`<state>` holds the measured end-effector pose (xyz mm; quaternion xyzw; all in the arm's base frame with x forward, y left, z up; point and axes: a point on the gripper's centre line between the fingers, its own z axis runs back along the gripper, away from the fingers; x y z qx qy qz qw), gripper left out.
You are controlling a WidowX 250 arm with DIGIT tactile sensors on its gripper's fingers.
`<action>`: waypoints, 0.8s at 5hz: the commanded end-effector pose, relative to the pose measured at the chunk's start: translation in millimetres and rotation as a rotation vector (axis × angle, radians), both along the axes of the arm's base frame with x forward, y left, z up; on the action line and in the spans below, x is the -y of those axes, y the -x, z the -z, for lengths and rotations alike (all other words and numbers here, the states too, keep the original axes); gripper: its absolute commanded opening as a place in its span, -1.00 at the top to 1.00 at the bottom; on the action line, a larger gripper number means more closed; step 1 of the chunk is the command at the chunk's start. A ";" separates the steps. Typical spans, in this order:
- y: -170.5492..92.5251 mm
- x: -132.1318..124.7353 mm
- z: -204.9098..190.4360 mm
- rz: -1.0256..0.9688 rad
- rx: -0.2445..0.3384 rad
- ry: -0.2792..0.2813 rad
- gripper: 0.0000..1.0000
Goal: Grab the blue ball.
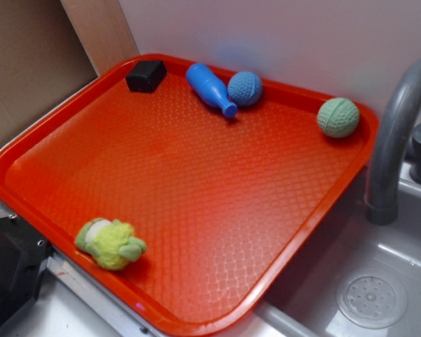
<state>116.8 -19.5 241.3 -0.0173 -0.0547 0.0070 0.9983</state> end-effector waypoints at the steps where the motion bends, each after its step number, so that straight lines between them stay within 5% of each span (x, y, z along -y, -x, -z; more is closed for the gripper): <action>1: 0.0 0.0 0.0 0.000 0.000 0.000 -1.00; 2: -50.0 27.1 44.9 -0.003 0.084 -0.141 -1.00; 4: -147.8 60.0 66.9 0.273 0.328 -0.264 -1.00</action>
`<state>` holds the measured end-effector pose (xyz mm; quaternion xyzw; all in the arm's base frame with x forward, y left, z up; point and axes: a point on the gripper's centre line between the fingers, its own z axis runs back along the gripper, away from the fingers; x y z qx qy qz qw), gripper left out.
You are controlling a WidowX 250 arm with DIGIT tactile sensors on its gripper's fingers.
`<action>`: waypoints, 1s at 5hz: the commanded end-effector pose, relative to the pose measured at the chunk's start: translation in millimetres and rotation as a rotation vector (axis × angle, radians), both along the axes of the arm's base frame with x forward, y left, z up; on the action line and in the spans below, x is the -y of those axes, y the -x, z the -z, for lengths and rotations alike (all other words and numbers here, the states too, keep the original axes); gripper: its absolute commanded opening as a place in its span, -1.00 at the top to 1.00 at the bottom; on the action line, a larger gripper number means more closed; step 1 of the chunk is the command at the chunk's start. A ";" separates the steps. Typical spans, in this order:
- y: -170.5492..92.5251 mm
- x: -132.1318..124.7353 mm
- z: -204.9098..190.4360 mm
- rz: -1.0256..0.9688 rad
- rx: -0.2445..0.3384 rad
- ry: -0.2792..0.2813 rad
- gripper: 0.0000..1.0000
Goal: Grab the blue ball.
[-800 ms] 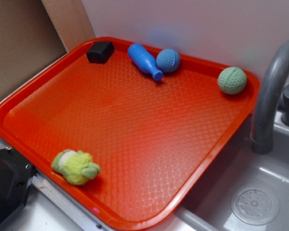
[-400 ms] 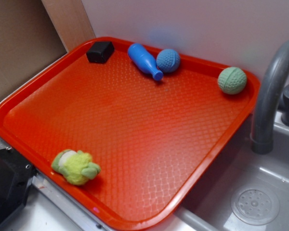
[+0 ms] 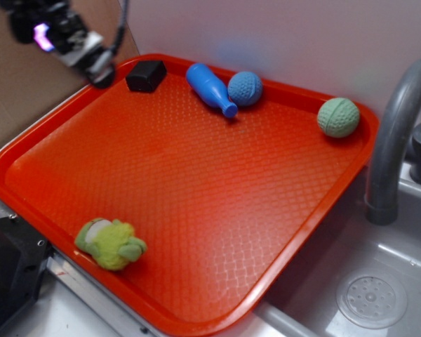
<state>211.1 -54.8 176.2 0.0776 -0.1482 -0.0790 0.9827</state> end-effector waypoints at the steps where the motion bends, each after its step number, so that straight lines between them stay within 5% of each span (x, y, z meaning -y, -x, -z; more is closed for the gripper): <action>1: -102.1 23.2 22.2 0.175 0.144 -0.046 -1.00; 3: -148.3 22.7 70.1 0.141 0.040 -0.025 -1.00; 5: -156.4 19.3 119.8 0.104 -0.061 -0.057 -1.00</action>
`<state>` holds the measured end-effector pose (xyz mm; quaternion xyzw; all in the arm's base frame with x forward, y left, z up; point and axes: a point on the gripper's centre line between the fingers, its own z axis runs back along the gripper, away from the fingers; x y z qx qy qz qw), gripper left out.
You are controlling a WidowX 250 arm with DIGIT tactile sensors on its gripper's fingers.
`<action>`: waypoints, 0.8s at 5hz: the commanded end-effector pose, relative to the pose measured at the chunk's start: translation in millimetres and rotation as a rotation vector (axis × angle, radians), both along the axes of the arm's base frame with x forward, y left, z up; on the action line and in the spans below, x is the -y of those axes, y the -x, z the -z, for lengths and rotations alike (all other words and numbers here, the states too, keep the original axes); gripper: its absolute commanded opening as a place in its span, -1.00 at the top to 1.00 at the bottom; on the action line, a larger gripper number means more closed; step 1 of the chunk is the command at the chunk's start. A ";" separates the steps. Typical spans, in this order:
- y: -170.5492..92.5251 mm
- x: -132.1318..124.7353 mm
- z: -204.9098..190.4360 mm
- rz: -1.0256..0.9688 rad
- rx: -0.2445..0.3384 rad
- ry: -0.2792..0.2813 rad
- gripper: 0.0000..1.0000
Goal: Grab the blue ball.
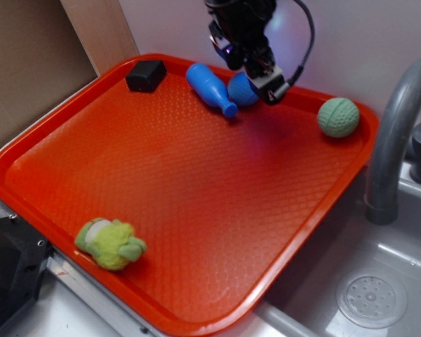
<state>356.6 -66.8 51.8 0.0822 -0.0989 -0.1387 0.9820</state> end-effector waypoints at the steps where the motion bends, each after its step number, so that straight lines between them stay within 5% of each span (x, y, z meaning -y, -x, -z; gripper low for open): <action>1: -4.6 3.8 8.9 -0.027 0.043 -0.050 -0.94; 2: 5.9 -6.0 10.0 -0.050 0.062 -0.062 1.00; 4: 27.1 -29.3 2.1 -0.046 0.102 -0.058 1.00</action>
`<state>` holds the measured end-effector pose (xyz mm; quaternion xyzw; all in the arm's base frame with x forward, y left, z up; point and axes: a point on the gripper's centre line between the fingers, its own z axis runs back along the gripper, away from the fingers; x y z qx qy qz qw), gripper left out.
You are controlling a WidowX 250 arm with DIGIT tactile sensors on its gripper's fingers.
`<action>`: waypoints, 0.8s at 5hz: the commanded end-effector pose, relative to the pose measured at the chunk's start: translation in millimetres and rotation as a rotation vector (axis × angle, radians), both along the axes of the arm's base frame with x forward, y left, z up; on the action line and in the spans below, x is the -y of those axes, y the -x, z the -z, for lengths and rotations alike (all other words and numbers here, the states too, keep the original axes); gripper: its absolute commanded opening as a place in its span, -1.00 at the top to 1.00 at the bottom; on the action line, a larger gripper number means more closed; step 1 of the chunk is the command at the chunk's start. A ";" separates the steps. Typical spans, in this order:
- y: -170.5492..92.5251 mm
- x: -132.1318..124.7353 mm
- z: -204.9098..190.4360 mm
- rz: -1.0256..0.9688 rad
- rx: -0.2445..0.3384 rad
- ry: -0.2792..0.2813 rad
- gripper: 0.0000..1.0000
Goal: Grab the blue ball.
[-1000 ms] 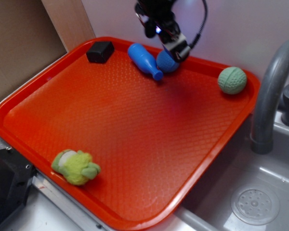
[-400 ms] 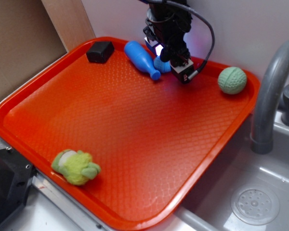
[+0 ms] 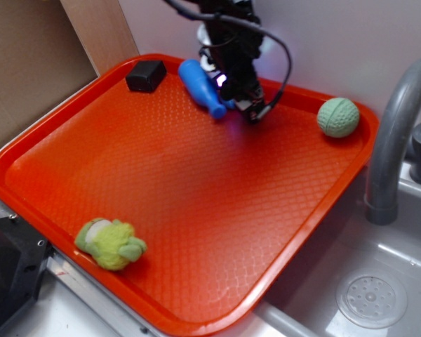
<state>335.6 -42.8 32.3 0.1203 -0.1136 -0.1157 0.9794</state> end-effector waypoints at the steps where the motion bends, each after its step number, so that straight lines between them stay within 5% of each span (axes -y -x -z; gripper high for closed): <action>1: 12.3 -8.1 -19.2 0.012 0.067 -0.007 1.00; 4: 36.2 -14.9 -66.7 0.034 0.063 0.097 1.00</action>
